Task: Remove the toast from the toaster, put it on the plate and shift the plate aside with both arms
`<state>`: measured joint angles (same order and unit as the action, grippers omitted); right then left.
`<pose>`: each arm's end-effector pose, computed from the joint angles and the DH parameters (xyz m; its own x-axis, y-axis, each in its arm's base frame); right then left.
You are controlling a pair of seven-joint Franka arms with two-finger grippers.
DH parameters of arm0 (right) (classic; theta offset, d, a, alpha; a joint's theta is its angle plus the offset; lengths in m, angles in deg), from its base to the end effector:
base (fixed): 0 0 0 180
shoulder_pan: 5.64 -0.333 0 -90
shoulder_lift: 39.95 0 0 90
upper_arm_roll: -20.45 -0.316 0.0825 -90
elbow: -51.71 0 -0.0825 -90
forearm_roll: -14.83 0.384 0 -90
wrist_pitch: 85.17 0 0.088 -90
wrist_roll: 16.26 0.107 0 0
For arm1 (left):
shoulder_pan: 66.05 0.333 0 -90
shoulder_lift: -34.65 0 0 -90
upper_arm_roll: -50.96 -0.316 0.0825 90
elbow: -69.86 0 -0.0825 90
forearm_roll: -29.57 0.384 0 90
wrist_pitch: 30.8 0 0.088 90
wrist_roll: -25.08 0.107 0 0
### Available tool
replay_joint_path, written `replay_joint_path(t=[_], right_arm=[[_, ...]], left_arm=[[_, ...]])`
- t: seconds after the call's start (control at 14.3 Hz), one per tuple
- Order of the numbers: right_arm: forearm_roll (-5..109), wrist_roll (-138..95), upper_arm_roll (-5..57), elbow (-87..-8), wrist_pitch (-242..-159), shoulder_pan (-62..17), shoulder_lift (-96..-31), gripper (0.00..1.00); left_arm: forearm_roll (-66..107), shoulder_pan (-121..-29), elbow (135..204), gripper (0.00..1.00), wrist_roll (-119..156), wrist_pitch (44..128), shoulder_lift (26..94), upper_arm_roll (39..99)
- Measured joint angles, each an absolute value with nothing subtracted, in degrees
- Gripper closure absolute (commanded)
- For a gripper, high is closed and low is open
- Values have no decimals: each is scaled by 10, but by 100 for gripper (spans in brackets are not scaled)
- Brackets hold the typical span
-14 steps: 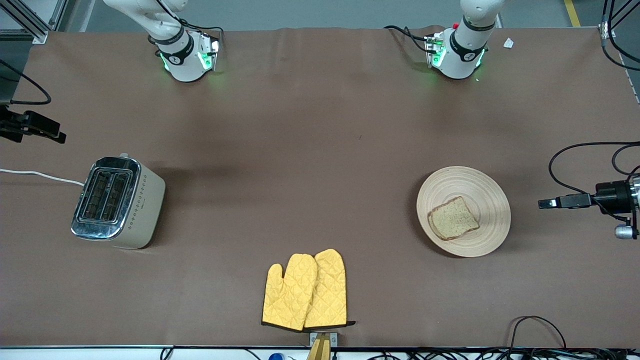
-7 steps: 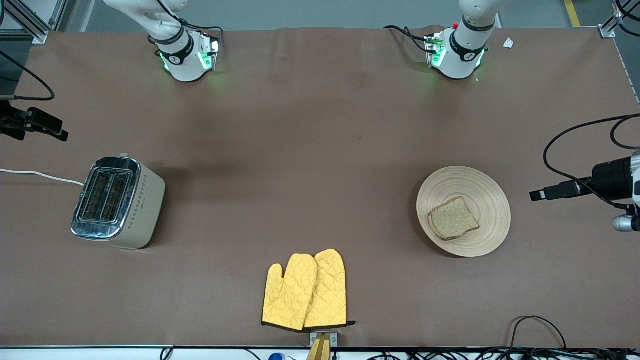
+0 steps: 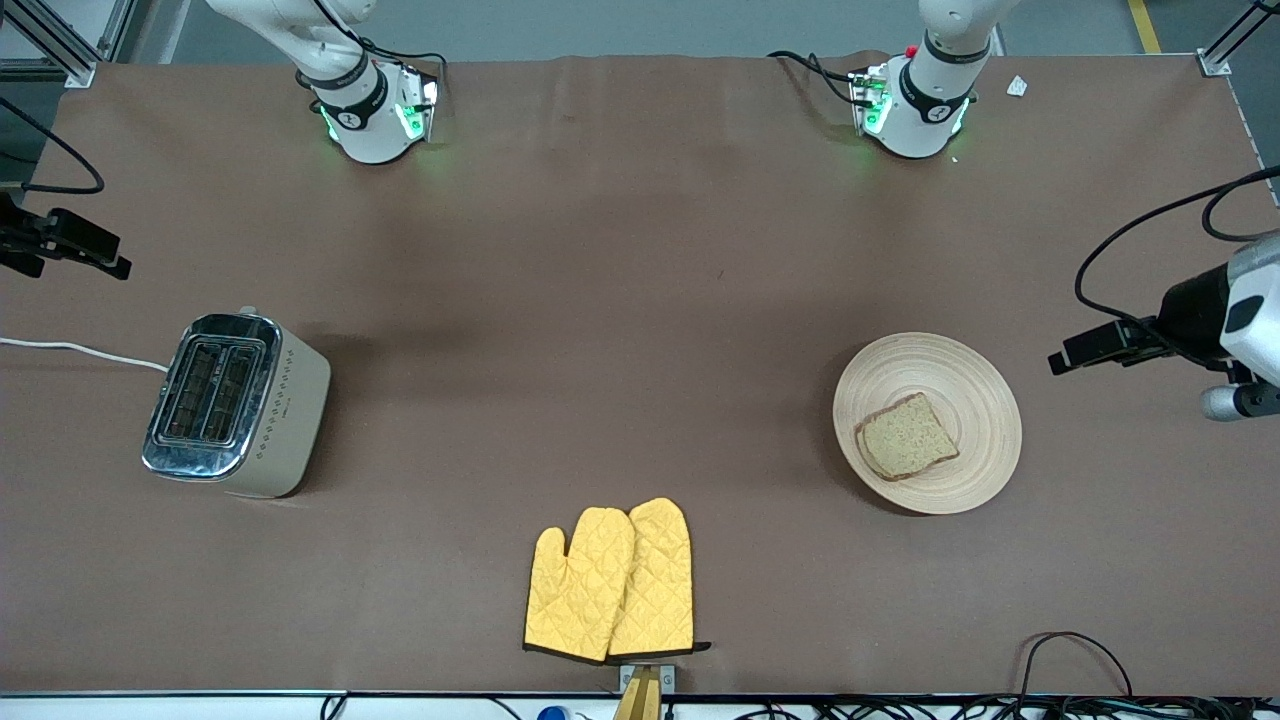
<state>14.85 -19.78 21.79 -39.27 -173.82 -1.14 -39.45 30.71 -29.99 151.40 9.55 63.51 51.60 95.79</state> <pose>0.5461 -0.0559 0.6192 0.9987 -0.0404 -0.0318 -0.0405 -0.9992 -0.0025 0.6264 -0.0302 0.5701 0.9900 0.1356 -0.0401 0.1407 -0.9732 0.1820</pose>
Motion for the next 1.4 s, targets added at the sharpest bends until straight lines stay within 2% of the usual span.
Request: replay_joint_path(t=[0.42,1.05,1.12,1.4], right_arm=[[149,-198,218,-393,-1738,-11,-395,0],[149,-197,219,-393,-1738,-11,-395,0],[149,-197,219,-393,-1738,-11,-395,0],[149,-197,219,-393,-1738,-11,-395,0]], left_arm=[[384,-299,1501,0,104,601,473,963],[387,-309,1462,0,120,537,446,971],[387,-337,1462,0,120,534,434,947],[371,-502,1483,0,144,520,384,773]])
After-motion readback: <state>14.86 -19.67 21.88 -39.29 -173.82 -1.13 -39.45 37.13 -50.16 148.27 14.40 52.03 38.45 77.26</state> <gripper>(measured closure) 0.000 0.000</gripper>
